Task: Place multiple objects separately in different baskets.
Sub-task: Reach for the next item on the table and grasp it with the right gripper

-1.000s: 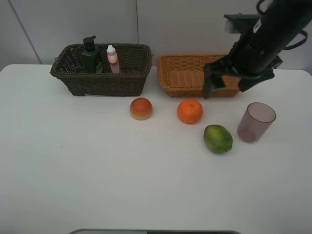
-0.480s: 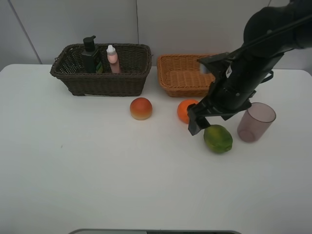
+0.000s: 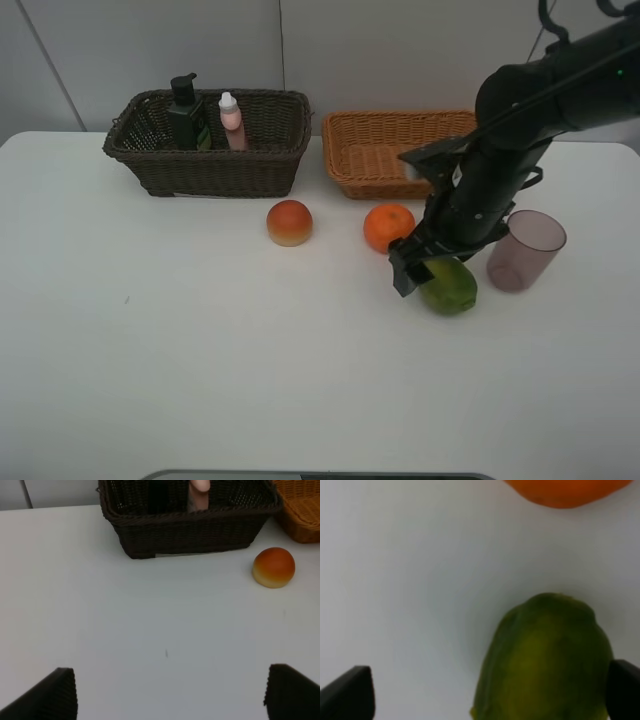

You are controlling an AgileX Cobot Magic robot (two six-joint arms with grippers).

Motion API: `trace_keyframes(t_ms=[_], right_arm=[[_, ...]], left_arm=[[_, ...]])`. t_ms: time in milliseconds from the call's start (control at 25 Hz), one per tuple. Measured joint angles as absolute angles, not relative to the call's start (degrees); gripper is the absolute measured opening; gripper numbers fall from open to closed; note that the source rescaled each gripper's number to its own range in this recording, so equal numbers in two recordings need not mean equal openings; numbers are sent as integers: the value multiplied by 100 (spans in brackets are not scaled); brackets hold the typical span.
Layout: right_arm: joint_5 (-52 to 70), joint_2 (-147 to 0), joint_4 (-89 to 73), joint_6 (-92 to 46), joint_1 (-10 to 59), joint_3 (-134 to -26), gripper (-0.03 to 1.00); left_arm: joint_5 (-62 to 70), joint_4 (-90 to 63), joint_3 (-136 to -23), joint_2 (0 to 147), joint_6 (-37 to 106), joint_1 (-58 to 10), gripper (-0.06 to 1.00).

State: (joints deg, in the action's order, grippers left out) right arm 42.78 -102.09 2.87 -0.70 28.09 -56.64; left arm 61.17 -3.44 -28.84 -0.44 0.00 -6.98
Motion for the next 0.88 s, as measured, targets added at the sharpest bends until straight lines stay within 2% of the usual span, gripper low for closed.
trace_keyframes(t_ms=[880], right_arm=[[3861,-10965,652,-86,2618,-5664,97]], left_arm=[[6117,-344,-2884,-44,0,-698,95]])
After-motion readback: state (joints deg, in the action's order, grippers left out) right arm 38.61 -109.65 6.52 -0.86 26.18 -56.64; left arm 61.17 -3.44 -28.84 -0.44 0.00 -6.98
